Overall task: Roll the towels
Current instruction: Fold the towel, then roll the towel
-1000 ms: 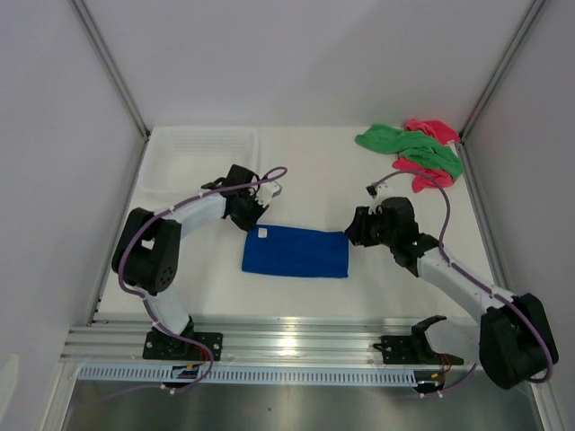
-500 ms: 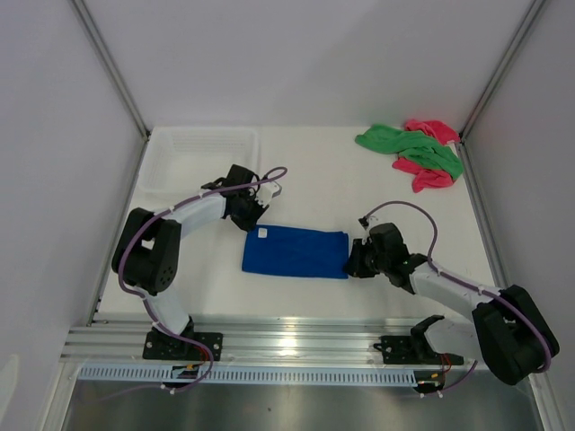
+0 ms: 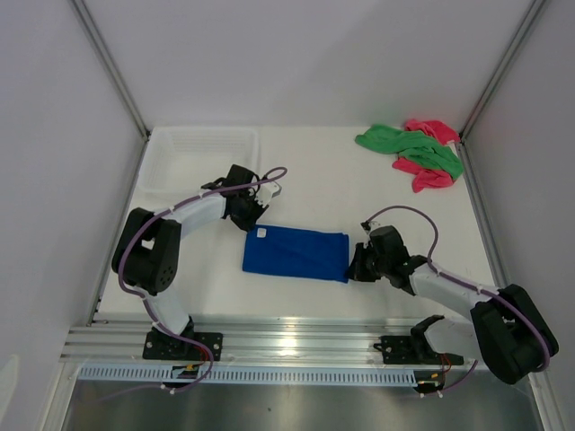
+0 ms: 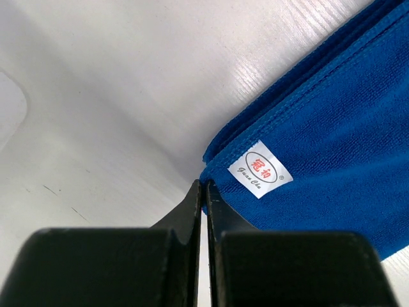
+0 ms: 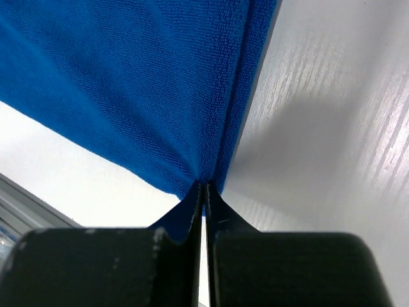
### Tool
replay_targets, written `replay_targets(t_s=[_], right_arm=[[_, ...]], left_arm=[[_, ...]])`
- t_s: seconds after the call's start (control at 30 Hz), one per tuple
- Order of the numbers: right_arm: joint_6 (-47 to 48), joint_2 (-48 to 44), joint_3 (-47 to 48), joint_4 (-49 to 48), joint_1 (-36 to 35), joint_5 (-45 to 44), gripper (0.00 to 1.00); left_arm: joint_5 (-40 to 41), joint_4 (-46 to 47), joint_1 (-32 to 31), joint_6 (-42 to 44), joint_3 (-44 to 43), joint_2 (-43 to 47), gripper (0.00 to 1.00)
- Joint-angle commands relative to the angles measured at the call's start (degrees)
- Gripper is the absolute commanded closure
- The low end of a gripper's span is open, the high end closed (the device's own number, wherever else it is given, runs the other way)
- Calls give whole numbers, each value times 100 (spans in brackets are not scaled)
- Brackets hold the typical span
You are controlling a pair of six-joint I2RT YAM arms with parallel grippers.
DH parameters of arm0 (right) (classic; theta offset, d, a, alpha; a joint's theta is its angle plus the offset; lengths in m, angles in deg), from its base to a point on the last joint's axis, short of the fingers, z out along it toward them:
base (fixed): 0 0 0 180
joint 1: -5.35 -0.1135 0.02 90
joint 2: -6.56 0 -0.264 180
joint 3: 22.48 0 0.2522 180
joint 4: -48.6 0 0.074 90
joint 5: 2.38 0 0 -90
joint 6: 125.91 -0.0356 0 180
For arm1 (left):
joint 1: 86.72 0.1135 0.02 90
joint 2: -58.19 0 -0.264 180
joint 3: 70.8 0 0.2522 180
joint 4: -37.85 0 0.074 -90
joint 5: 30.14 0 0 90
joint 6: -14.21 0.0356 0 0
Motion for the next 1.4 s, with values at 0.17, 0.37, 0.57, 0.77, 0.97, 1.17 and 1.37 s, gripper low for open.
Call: replay_targets(t_s=[0.17, 0.37, 0.57, 0.77, 0.97, 1.17, 1.37], right_arm=[[-36, -258, 191, 350, 93, 58, 71], [622, -610, 999, 703, 286, -459, 59], [1264, 565, 1667, -202, 585, -232, 59], [1722, 1981, 2239, -606, 770, 50, 62], [1626, 2509, 2345, -941, 805, 146, 76], [1450, 2510, 2196, -915, 937, -73, 100], [1336, 2220, 1985, -889, 998, -293, 100]], left_arm=[[-220, -57, 77, 85, -149, -50, 99], [-398, -110, 68, 102, -193, 3, 92], [-362, -154, 68, 111, -246, -85, 89], [-319, -154, 68, 102, -229, -111, 87], [-301, -172, 68, 102, -255, -146, 87], [-292, -198, 68, 120, -290, -173, 99], [-266, -207, 68, 129, -360, -208, 99]])
